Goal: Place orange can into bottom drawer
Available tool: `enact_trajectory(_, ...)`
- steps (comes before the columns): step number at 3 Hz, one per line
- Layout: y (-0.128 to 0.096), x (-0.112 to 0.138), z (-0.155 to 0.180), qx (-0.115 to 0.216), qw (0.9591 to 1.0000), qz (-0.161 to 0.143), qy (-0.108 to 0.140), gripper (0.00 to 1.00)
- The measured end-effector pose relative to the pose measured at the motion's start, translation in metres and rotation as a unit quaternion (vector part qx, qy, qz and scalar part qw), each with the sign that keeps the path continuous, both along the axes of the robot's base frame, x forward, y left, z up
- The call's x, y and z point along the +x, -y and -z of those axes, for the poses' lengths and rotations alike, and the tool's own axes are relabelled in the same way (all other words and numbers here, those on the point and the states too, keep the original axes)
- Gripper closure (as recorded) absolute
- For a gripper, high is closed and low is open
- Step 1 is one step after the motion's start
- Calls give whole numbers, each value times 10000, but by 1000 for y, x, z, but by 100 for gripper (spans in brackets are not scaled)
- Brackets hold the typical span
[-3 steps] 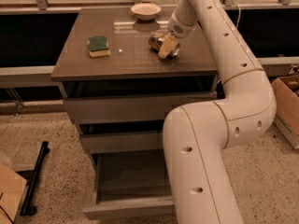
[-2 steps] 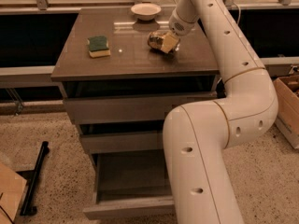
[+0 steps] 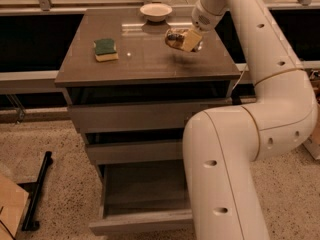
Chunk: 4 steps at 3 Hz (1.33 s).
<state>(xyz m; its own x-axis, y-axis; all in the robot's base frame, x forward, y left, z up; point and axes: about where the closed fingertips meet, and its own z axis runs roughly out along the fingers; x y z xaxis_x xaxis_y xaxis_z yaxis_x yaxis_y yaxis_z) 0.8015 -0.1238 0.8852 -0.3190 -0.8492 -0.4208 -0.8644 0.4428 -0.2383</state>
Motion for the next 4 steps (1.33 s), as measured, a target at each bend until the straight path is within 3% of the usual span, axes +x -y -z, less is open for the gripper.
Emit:
enact_trajectory(1, 19, -18, -24, -12, 10000, -45, 52, 100)
enact_trajectory(2, 31, -33, -22, 160, 9998, 39, -150, 100)
enact_trajectory(3, 27, -25, -23, 212, 9998, 47, -29, 100)
enact_trajectory(4, 19, -18, -16, -19, 10000, -77, -1, 100)
